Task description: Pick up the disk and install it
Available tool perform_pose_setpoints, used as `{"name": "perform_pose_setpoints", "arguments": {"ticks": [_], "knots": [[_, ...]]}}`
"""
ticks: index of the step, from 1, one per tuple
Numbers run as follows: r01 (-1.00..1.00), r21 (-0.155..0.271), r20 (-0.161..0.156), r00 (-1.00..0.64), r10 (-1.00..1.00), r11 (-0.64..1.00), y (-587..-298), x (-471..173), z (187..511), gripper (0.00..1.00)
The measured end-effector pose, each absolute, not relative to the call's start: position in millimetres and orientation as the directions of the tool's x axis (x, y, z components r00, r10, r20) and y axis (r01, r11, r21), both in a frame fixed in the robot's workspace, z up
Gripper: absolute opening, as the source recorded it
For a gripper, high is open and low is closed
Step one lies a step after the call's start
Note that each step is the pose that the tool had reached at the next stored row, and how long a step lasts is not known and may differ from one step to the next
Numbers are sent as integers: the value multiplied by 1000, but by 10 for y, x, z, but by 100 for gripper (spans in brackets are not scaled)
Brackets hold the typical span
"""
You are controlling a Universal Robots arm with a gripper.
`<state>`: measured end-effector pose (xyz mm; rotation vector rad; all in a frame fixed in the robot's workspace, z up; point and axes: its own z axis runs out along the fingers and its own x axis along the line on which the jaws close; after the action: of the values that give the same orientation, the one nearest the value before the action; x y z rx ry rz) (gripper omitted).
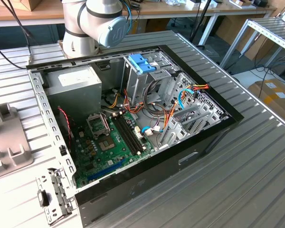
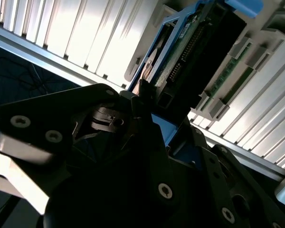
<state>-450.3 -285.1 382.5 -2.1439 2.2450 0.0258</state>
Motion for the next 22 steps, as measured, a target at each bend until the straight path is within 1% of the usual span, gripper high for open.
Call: {"name": "perform_pose_setpoints", "arguments": {"ticks": [22], "knots": [[-999, -14, -39, -46, -998, 46, -2851, -4503, 3978, 37]]}}
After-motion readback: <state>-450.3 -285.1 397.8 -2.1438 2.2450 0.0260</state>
